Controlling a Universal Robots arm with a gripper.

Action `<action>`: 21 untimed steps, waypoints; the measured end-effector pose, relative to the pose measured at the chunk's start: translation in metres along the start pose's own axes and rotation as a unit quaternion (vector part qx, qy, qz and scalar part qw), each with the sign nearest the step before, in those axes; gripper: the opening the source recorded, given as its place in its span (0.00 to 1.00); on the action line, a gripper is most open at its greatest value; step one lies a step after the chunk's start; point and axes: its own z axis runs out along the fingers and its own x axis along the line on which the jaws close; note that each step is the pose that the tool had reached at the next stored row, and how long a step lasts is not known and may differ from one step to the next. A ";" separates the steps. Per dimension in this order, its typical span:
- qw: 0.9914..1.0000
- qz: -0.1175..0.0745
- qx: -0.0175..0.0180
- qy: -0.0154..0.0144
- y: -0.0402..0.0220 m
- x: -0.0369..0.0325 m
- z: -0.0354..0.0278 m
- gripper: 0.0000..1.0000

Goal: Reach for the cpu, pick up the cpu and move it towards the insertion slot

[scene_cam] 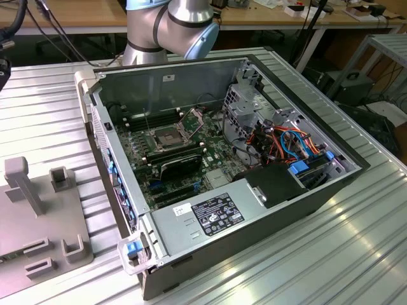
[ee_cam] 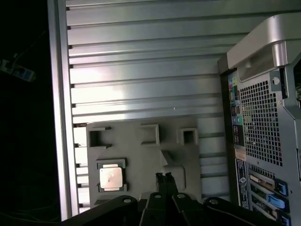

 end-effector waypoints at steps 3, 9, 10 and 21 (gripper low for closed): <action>1.000 0.000 0.000 0.000 -0.0034 0.0048 -0.0001 0.11; 1.000 0.000 0.000 0.000 -0.0087 0.0152 -0.0001 0.11; 1.000 0.000 0.000 0.000 -0.0093 0.0168 -0.0001 0.11; 1.000 0.000 0.000 0.000 -0.0159 0.0317 0.0001 0.11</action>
